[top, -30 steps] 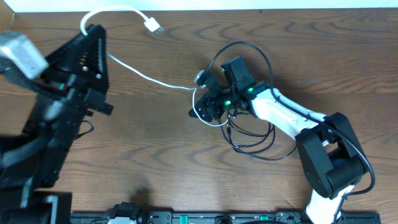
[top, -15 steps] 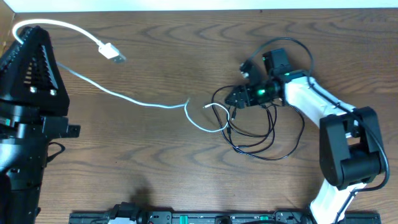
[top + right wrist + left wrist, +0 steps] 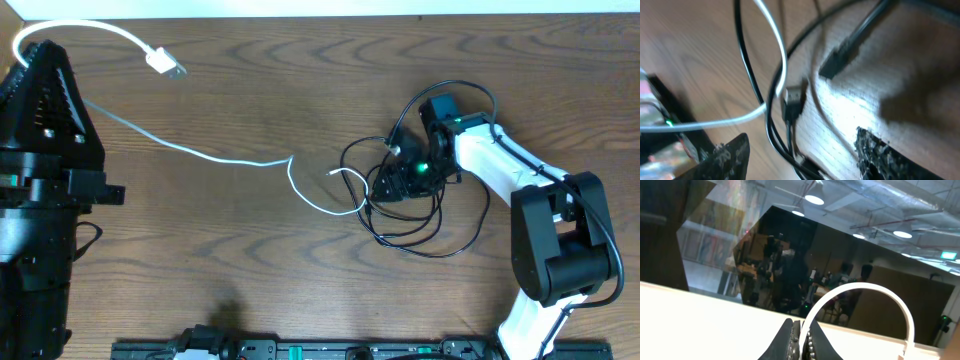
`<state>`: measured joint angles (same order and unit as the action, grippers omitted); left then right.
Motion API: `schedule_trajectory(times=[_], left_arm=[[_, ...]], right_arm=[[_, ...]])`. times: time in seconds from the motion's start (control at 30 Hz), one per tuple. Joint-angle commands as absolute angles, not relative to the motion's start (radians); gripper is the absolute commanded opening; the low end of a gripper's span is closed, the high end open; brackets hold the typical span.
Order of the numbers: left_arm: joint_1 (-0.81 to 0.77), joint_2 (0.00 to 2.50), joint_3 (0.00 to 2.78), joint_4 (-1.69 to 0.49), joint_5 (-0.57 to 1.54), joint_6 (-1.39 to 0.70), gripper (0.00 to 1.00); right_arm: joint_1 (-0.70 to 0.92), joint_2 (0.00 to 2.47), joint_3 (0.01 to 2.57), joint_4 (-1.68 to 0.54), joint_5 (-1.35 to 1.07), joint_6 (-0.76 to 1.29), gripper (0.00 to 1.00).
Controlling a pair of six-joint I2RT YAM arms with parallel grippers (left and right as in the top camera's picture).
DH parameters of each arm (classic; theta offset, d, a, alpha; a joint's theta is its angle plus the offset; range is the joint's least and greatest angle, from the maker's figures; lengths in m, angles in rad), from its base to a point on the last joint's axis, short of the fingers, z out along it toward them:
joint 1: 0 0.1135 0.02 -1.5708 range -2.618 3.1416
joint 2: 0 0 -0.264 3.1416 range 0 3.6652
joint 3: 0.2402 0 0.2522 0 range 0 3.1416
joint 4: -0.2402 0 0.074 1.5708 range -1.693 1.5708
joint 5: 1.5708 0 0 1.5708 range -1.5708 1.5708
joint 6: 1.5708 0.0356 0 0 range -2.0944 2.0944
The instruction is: Untangle cables
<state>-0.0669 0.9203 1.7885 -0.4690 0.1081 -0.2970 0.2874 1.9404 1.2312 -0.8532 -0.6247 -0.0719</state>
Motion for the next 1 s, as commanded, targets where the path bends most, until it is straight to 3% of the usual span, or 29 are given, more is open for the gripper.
schedule_trajectory(times=[0.0, 0.27, 0.33, 0.4, 0.5, 0.53, 0.97], left_arm=[[-0.062, 0.921, 1.798, -0.469, 0.088, -0.262, 0.07], [-0.062, 0.933, 1.798, -0.477, 0.088, -0.262, 0.07], [-0.062, 0.941, 1.798, -0.487, 0.089, -0.263, 0.07], [-0.062, 0.951, 1.798, -0.509, 0.089, -0.263, 0.07], [-0.062, 0.970, 1.798, -0.546, 0.089, -0.263, 0.07], [-0.062, 0.978, 1.798, -0.562, 0.089, -0.263, 0.07], [-0.062, 1.169, 1.798, -0.738, 0.064, -0.224, 0.07]], right_arm=[[0.308, 1.944, 1.241, -0.870, -0.579, -0.202, 0.64], [0.411, 1.949, 1.212, -0.839, -0.453, -0.270, 0.59], [0.449, 1.950, 1.198, -0.808, -0.393, -0.260, 0.53], [0.479, 1.950, 1.194, -0.777, -0.316, -0.204, 0.42], [0.499, 1.948, 1.196, -0.744, -0.155, -0.047, 0.04], [0.499, 1.944, 1.202, -0.745, -0.118, 0.000, 0.01], [0.296, 1.696, 1.468, -0.999, -0.151, 0.159, 0.01]])
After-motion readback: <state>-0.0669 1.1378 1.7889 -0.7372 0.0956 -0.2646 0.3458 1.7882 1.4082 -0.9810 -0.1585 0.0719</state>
